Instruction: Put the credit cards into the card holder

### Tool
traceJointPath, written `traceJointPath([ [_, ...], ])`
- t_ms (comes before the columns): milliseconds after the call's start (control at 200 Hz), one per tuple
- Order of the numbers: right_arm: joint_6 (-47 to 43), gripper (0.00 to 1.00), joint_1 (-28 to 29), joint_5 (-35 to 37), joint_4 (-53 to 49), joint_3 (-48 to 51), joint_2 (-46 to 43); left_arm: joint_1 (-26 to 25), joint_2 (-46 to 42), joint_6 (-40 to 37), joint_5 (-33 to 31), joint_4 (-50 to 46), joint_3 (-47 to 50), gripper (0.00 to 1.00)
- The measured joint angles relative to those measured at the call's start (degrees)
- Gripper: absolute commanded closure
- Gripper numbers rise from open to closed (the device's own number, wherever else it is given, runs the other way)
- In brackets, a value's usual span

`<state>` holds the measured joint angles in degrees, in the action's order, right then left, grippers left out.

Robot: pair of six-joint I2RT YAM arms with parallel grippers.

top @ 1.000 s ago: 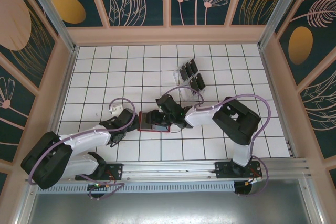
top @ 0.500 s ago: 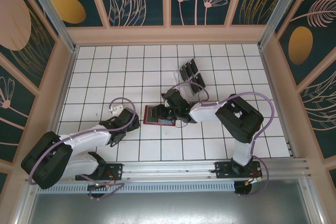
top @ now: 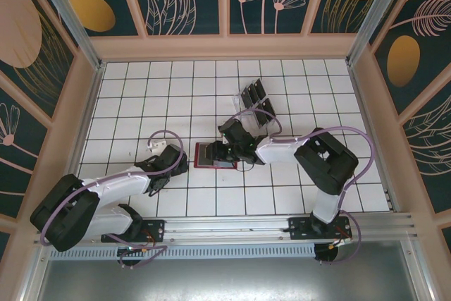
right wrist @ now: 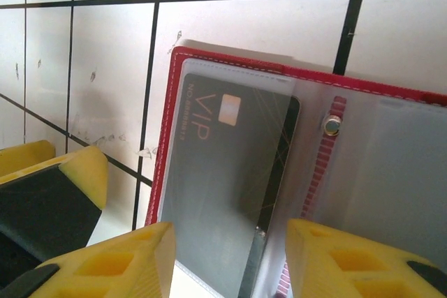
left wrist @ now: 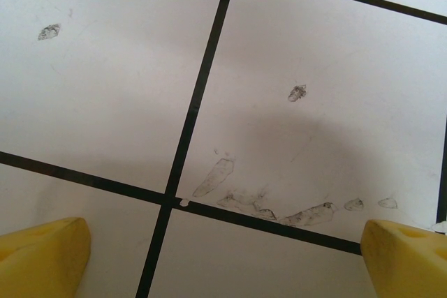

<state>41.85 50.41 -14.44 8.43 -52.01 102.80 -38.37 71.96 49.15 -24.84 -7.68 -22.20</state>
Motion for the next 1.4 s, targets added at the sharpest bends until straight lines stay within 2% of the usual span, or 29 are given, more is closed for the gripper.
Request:
traceJointPath([
  [410,-0.04,0.56,2.12,-0.22,-0.63,-4.15,2.69,-0.26,0.11,-0.02,-0.07,0.17,0.00,0.01],
  [580,-0.92,0.56,2.14,1.49,-3.74,-3.87,-0.96,-0.28,0.11,-0.24,0.39,0.20,-0.33,0.02],
  [721,-1.86,0.53,2.14,7.21,-7.61,-3.23,-9.14,-0.37,0.09,-0.68,3.04,0.98,-1.25,0.01],
  [831,-3.58,0.50,2.19,14.80,-11.78,-3.26,-12.48,-0.85,0.09,-0.87,5.55,1.51,-2.64,0.01],
  [1106,-8.28,0.47,4.13,30.73,-23.58,-4.44,-7.63,-1.03,0.11,-2.40,4.85,0.98,-8.46,0.01],
  [1401,-11.54,0.47,4.61,34.75,-26.51,-10.36,-5.18,-1.03,-0.09,-4.17,1.14,-0.33,-11.06,0.02],
])
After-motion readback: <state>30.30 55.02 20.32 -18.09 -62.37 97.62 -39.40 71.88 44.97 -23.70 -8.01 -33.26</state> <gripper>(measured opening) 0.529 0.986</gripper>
